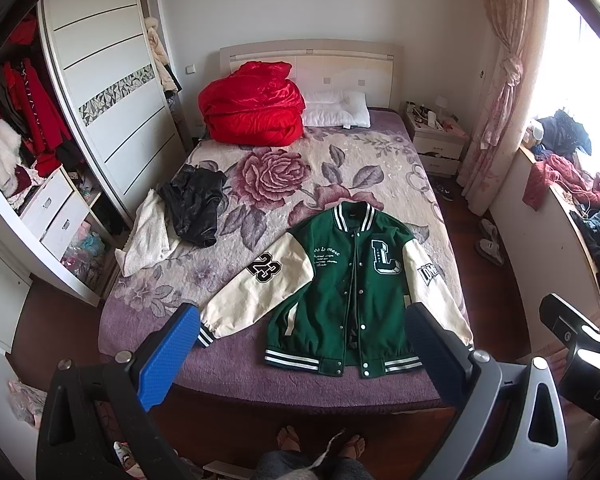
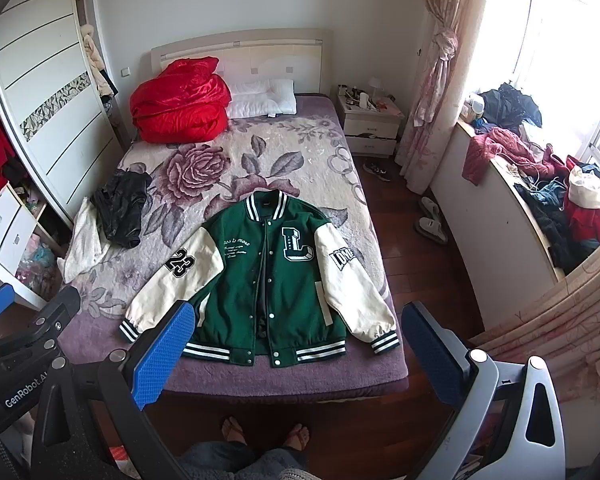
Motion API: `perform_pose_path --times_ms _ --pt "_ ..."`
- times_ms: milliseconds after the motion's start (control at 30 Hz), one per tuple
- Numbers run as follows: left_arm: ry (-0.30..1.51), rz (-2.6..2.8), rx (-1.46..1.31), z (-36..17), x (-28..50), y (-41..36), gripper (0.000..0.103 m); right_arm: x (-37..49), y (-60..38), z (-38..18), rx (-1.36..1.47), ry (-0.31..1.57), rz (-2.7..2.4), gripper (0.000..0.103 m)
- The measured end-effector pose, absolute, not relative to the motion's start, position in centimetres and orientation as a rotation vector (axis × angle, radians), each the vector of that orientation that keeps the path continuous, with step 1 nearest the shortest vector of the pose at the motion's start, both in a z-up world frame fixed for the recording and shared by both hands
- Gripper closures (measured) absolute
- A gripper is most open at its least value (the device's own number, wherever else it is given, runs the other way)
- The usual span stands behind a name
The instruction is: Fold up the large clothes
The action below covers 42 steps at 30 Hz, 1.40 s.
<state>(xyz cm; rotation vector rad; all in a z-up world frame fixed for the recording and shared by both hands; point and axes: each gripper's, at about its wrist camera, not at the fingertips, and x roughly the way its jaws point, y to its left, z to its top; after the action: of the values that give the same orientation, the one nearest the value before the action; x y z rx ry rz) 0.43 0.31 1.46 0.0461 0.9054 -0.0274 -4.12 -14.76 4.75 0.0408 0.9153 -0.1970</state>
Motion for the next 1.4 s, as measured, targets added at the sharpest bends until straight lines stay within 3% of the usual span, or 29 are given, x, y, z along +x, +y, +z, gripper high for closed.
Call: perform_pose_path --times_ms 1400 --pt "0.872 -0.017 0.046 3.6 0.3 0.5 0.000 -4.6 -14.3 8.4 0.044 0.872 -0.187 0.000"
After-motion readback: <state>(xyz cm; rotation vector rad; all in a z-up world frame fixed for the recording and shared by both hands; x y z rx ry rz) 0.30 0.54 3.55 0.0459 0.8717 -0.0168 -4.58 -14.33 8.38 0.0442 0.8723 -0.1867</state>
